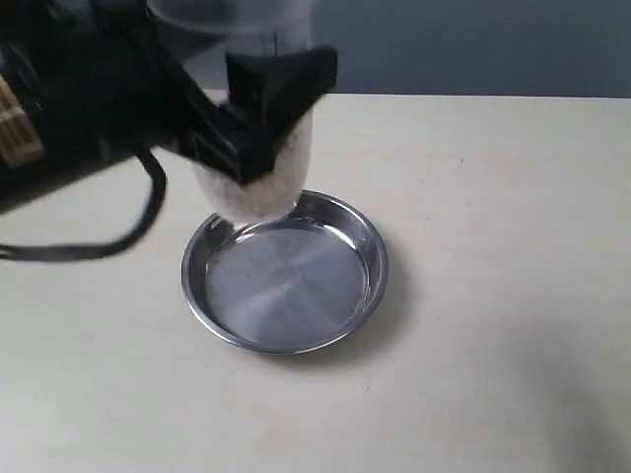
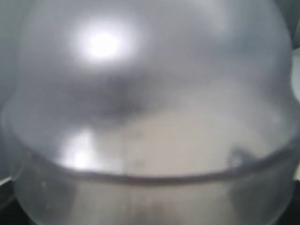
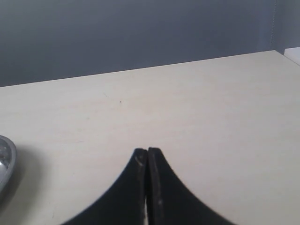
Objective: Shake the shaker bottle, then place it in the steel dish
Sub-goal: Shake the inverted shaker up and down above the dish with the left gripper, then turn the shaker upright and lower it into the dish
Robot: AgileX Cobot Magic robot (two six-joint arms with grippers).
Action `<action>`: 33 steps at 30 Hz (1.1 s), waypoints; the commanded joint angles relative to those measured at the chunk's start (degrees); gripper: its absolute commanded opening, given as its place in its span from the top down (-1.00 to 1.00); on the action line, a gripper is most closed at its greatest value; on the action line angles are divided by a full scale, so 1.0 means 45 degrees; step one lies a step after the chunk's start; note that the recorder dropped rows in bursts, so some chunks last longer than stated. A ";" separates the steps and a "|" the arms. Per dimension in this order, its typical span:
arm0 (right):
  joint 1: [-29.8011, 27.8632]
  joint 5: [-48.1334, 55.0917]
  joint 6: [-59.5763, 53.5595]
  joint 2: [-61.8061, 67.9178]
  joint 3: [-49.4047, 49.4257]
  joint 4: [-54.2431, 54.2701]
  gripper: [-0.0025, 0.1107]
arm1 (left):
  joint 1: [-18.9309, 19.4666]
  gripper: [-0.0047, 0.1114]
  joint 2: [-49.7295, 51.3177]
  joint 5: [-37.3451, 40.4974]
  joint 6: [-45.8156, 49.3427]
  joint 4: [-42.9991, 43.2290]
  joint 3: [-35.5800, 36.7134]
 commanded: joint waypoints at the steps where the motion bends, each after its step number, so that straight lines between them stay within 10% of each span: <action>1: -0.0039 -0.0111 -0.0024 -0.0060 0.0015 -0.0004 0.97 | 0.0236 0.91 0.0310 -0.3159 0.0167 0.0034 0.0241; 7: -0.0039 -0.0111 -0.0024 -0.0060 0.0015 -0.0004 0.97 | 0.0382 0.91 0.1535 -0.0825 0.1125 -0.0841 0.0002; 15: -0.0039 -0.0111 -0.0024 -0.0060 0.0015 -0.0004 0.97 | 0.0385 0.91 0.4366 -0.6102 0.1442 -0.1595 0.1384; 33: -0.0039 -0.0111 -0.0024 -0.0060 0.0015 -0.0004 0.97 | 0.0385 0.91 0.8696 -1.0973 0.1979 -0.3434 0.1208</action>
